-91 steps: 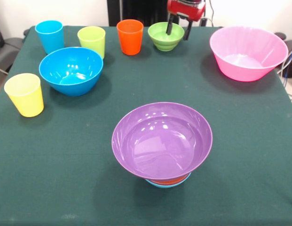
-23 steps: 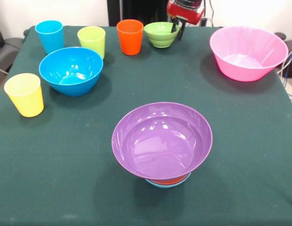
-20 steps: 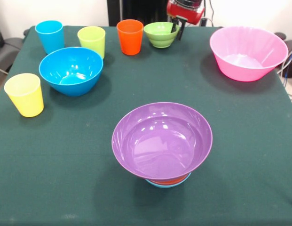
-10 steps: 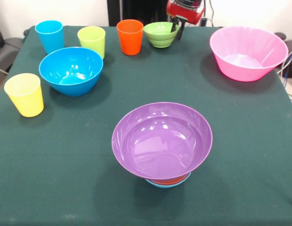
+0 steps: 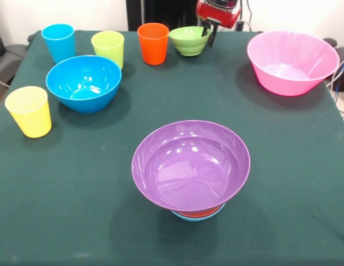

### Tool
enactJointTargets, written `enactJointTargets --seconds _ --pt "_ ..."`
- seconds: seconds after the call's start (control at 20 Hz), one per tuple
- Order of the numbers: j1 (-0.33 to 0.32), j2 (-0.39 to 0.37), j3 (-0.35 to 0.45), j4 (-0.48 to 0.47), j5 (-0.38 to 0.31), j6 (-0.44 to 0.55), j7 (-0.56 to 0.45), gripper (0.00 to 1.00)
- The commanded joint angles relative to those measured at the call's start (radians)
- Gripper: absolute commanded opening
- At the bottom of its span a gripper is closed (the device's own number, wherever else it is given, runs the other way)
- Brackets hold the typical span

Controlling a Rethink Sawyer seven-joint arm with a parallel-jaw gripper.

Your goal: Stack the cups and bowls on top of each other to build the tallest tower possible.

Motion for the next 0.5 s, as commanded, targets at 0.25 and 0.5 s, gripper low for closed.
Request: enactJointTargets --seconds 0.25,0.5 --pt "0.015 -0.131 0.102 -0.094 0.051 0.184 0.096 0.00" --pt "0.032 -0.173 0.090 -0.123 0.053 0.249 0.083 0.00"
